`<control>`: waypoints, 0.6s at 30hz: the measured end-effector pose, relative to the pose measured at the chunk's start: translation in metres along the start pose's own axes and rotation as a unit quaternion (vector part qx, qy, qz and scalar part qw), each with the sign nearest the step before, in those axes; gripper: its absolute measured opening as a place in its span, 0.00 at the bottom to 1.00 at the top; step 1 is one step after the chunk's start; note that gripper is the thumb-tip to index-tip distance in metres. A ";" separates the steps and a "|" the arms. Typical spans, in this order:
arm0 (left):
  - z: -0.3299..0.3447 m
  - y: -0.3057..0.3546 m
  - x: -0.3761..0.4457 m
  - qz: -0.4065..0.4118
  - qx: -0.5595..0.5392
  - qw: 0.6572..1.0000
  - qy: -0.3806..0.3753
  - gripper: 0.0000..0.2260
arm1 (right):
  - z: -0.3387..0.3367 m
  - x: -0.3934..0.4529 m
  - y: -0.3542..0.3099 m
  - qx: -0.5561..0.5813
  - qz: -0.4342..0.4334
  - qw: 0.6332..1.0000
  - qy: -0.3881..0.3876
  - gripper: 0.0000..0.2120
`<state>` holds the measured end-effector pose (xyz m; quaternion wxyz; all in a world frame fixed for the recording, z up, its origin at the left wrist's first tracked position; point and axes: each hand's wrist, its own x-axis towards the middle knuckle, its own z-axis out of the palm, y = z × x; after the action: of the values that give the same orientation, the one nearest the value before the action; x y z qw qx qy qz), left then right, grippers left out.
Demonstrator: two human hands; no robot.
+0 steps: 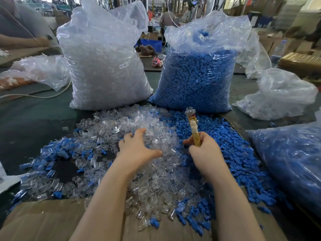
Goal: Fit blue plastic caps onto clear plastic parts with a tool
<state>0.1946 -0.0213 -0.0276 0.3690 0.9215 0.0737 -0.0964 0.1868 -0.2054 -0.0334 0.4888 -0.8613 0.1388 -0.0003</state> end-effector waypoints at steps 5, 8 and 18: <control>-0.004 -0.001 0.001 0.005 0.000 1.000 -0.011 0.44 | -0.016 0.005 0.006 -0.120 0.014 0.989 0.079 0.06; -0.005 -0.002 0.001 0.004 0.010 1.000 -0.013 0.45 | -0.023 0.004 0.008 -0.256 0.059 0.963 0.065 0.09; -0.001 -0.002 0.001 0.015 -0.015 1.000 -0.017 0.44 | 0.003 0.003 0.006 -0.105 -0.004 0.994 -0.005 0.08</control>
<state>0.1951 -0.0196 -0.0283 0.3853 0.9151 0.0544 -0.1057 0.1889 -0.2062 -0.0406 0.3963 -0.9085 0.1317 0.0168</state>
